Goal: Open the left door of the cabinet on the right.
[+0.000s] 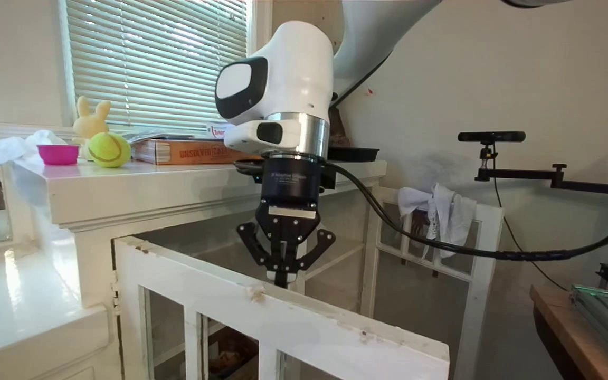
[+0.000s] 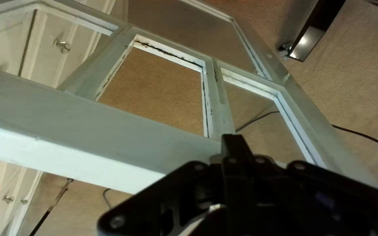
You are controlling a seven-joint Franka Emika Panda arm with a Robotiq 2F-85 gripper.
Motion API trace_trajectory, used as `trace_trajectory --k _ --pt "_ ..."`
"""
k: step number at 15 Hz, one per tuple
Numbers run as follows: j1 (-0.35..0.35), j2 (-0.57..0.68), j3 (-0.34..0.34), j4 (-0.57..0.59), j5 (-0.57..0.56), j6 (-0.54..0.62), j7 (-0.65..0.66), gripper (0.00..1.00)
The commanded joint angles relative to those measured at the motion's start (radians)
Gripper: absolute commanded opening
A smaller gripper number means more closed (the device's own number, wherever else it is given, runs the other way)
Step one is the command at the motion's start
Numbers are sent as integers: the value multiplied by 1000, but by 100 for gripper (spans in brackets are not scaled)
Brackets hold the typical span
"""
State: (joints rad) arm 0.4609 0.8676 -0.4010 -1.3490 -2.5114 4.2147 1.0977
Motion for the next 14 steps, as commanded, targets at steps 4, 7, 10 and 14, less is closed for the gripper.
trace_trajectory --k 4,7,10,14 --pt "-22 97 33 154 0 30 33 0" --pt "-30 110 57 182 12 32 83 0" --pt "-20 109 68 176 17 20 136 0" --pt "-31 118 46 237 18 28 273 0"
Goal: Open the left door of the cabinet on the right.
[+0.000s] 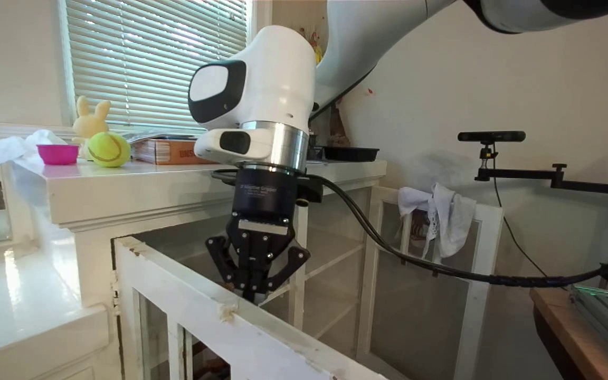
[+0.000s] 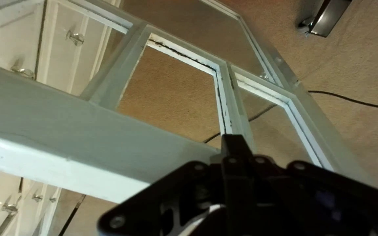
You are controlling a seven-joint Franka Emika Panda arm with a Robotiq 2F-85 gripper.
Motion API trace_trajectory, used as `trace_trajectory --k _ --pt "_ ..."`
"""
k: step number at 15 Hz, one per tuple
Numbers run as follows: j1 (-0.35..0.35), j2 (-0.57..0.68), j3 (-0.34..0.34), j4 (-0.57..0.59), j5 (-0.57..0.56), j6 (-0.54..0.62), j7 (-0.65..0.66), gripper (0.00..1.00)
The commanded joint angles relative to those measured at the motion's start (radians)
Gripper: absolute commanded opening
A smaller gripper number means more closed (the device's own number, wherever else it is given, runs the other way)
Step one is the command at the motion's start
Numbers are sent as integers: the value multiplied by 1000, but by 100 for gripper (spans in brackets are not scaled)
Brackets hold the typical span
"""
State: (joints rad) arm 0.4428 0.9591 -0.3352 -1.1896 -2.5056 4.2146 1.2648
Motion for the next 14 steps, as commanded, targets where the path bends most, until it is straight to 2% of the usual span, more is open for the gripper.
trace_trajectory --k 1,10,14 --pt "-18 19 -34 78 12 21 156 0" --pt "-152 -26 -82 -32 21 -40 448 0" --pt "-212 -67 -91 -146 27 -88 532 0"
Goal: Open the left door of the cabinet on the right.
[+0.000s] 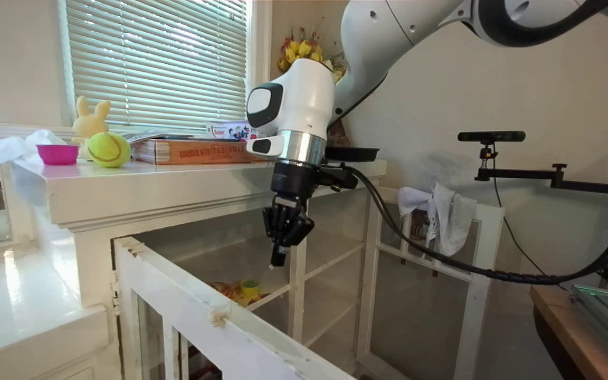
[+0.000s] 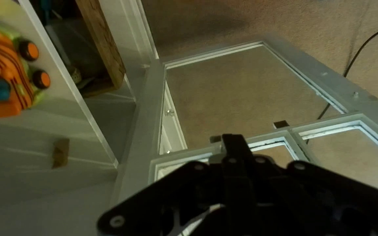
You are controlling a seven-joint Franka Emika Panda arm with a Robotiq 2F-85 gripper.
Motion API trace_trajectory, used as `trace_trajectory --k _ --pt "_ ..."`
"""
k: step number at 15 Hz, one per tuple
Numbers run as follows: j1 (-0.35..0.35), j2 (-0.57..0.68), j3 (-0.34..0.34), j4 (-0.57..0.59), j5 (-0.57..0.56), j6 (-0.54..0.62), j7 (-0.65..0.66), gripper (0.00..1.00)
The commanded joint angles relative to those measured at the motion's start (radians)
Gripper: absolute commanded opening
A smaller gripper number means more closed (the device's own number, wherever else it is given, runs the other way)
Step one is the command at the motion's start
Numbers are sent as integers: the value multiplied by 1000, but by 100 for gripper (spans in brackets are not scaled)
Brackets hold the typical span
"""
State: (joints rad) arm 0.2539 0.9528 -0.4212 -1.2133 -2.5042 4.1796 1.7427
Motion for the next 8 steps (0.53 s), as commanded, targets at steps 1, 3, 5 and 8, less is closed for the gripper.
trace_trajectory --k 1,3,5,8 --pt "-36 -76 -9 -160 26 -68 73 0" --pt "-56 -110 -14 -236 32 -108 111 0" --pt "-74 -145 -20 -311 41 -146 148 0" --pt "-95 -204 -28 -427 55 -192 205 0"
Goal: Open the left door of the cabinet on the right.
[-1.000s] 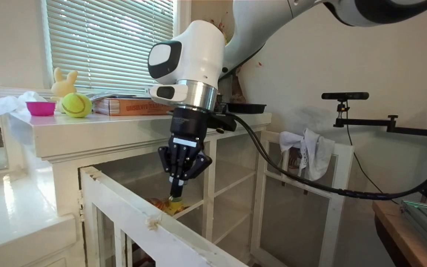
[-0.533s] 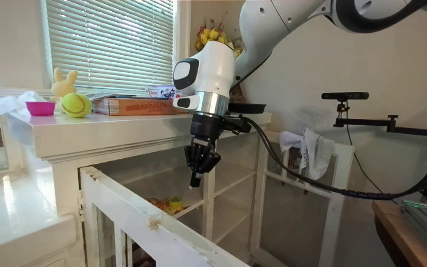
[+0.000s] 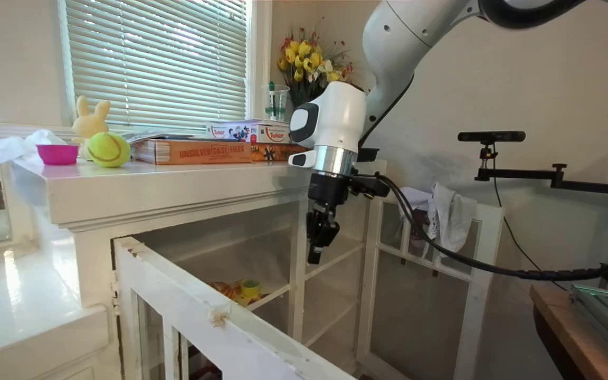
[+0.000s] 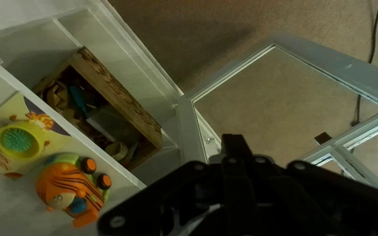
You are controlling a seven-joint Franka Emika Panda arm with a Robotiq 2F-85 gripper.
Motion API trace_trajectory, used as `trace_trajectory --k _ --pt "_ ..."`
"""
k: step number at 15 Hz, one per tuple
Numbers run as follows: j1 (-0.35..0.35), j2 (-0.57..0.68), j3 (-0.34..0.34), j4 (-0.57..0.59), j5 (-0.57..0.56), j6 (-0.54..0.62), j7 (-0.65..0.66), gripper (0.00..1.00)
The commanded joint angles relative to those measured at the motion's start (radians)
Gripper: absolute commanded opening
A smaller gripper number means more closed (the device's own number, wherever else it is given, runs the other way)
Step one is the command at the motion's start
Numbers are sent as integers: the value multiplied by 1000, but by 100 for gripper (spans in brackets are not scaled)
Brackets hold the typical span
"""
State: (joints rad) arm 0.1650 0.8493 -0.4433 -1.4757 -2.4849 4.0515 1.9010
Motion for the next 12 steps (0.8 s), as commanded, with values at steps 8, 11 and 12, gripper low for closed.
trace_trajectory --k 8,11,12 --pt "-58 -157 -13 -276 25 -110 124 11" --pt "-63 -179 -12 -302 29 -119 124 27" --pt "-62 -179 -12 -303 30 -120 125 27"
